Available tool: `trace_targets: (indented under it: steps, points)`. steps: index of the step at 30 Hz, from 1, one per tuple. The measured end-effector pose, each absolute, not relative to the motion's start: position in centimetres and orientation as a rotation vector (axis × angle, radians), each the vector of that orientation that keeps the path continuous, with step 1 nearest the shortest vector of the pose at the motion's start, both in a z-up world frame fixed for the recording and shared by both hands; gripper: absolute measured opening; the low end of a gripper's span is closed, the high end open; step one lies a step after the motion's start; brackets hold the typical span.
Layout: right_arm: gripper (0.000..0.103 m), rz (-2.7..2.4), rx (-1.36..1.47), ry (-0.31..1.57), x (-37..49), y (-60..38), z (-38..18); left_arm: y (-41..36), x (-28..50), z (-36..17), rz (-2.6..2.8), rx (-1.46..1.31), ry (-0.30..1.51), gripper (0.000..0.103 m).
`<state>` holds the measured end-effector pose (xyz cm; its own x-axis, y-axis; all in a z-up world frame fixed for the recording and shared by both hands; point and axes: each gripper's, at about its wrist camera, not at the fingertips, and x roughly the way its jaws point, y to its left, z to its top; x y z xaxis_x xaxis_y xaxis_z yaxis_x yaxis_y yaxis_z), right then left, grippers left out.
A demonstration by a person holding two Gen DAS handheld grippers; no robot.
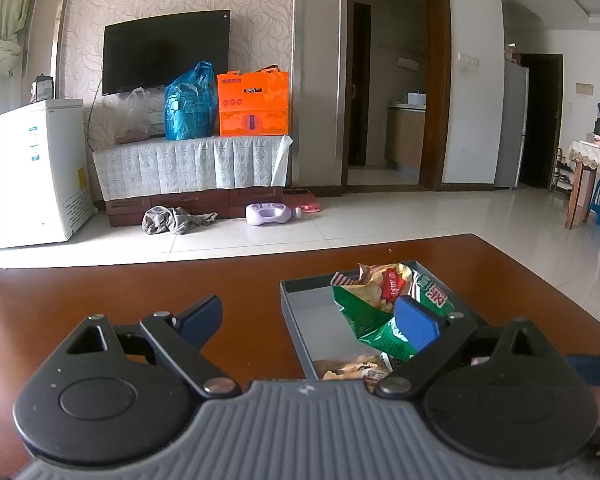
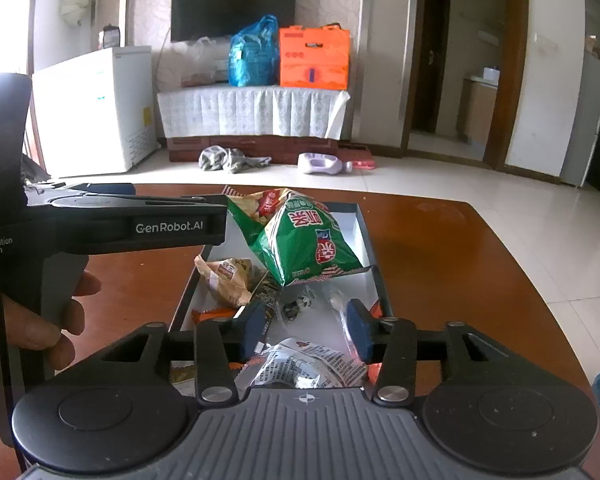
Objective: Organize snacks
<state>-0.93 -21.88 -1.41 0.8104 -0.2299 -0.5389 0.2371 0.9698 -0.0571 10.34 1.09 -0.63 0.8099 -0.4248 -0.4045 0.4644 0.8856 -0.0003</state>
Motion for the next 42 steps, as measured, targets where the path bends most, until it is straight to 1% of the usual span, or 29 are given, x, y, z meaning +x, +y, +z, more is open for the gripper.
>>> trace_targets:
  steps: [1, 2, 3, 7, 8, 13, 15, 17, 20, 26, 30, 36, 42]
  points:
    - [0.065, -0.253, 0.012, 0.570, -1.0, -21.9, -1.4, 1.1, 10.4, -0.7, -0.474, 0.100, 0.409, 0.094]
    - [0.073, -0.259, 0.010, 0.563, -1.1, -21.9, -1.4, 1.1, 10.4, -0.7, -0.472, 0.101, 0.409, 0.094]
    - [0.078, -0.265, 0.009, 0.555, -1.2, -21.8, -1.3, 1.0, 10.4, -0.7, -0.470, 0.103, 0.409, 0.094]
    - [0.087, -0.279, 0.008, 0.544, -1.2, -21.9, -1.0, 0.9, 10.5, -0.6, -0.454, 0.107, 0.416, 0.094]
    - [0.091, -0.283, 0.010, 0.545, -1.2, -22.0, -1.0, 0.9, 10.5, -0.6, -0.443, 0.108, 0.416, 0.095]
    - [0.098, -0.285, 0.015, 0.540, -1.2, -22.1, -0.9, 1.4, 10.9, -0.5, -0.412, 0.091, 0.428, 0.095]
    - [0.099, -0.283, 0.014, 0.541, -1.2, -22.1, -0.9, 1.9, 11.0, -0.2, -0.409, 0.074, 0.415, 0.096]
    - [0.099, -0.280, 0.013, 0.545, -1.2, -22.0, -0.9, 2.4, 11.1, 0.1, -0.410, 0.060, 0.402, 0.100]
    - [0.099, -0.275, 0.012, 0.550, -1.1, -21.9, -1.0, 3.0, 11.0, 0.4, -0.392, 0.064, 0.384, 0.102]
    - [0.099, -0.265, 0.005, 0.553, -1.2, -21.8, -0.9, 3.4, 10.9, 0.7, -0.307, 0.116, 0.341, 0.102]
    - [0.099, -0.264, 0.005, 0.553, -1.2, -21.9, -0.9, 3.9, 11.2, 1.1, -0.334, 0.075, 0.351, 0.102]
    - [0.099, -0.258, 0.004, 0.555, -1.2, -21.8, -0.9, 4.2, 11.2, 1.0, -0.323, 0.095, 0.323, 0.102]
    - [0.099, -0.252, -0.005, 0.562, -1.1, -21.4, -0.9, 4.0, 10.9, 0.9, -0.356, 0.085, 0.349, 0.102]
